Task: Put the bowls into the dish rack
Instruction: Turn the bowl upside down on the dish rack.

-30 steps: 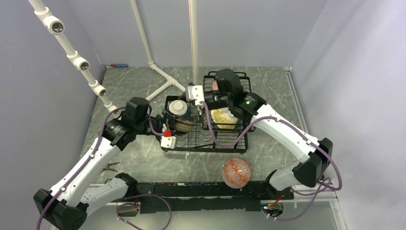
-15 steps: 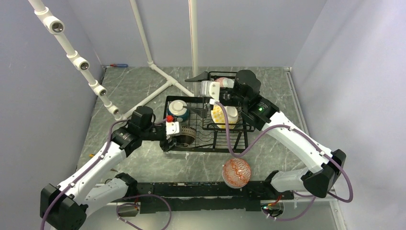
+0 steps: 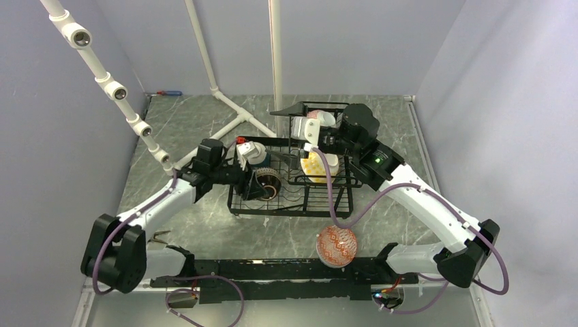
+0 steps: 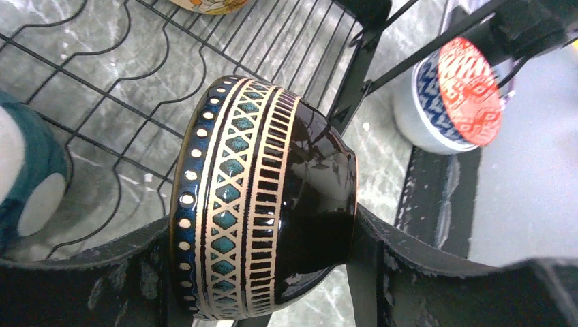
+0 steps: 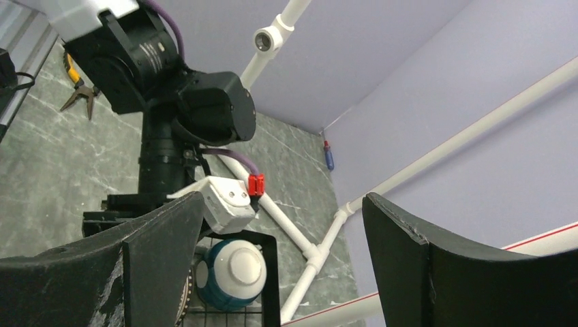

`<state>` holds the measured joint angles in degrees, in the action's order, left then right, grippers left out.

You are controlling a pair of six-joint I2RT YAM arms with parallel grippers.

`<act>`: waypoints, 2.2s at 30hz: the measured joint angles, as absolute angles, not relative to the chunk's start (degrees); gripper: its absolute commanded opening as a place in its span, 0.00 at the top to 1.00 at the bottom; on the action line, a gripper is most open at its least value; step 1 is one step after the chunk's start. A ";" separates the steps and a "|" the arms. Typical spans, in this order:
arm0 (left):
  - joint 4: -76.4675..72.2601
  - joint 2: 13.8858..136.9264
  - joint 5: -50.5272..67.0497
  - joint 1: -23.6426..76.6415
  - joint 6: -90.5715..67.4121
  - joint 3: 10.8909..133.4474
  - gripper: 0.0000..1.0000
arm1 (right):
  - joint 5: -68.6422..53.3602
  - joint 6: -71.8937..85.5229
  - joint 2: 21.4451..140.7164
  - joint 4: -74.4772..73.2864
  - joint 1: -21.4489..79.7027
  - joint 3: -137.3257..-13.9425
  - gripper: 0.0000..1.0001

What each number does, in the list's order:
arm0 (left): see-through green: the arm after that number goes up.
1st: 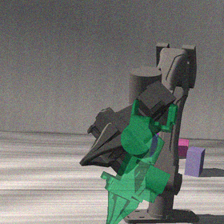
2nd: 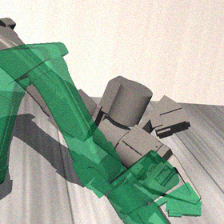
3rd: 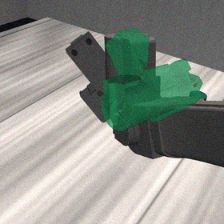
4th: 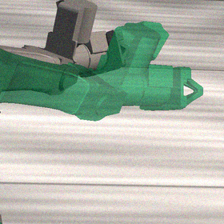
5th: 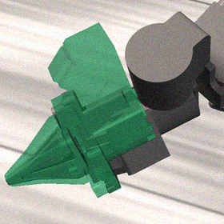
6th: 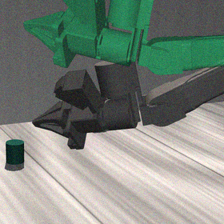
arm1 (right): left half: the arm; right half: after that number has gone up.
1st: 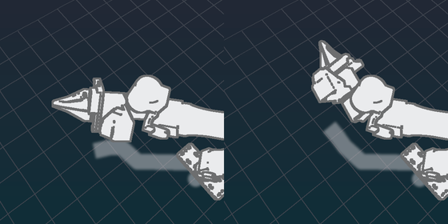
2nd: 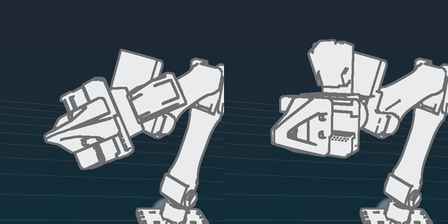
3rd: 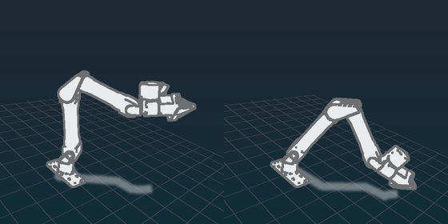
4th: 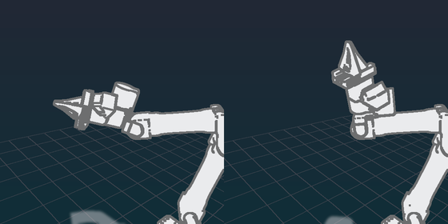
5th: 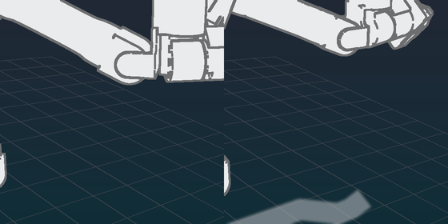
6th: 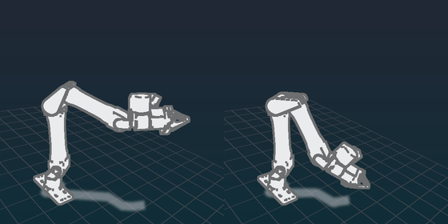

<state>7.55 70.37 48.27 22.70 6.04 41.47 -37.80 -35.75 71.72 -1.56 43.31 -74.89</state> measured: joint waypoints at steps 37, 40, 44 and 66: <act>-19.88 92.71 51.20 24.64 -29.82 42.15 0.97 | -36.23 -36.49 69.30 -1.76 43.20 -73.19 0.10; -19.92 94.80 50.15 25.69 -30.74 42.89 0.97 | -36.23 -36.51 69.19 -2.07 43.20 -73.19 0.10; -20.16 96.60 49.30 27.03 -31.16 43.83 0.97 | -36.18 -36.56 68.99 -2.57 43.20 -72.86 0.10; -1.06 100.38 44.36 33.50 -22.13 55.66 0.38 | -35.79 -37.52 68.49 -3.62 43.20 -72.55 0.10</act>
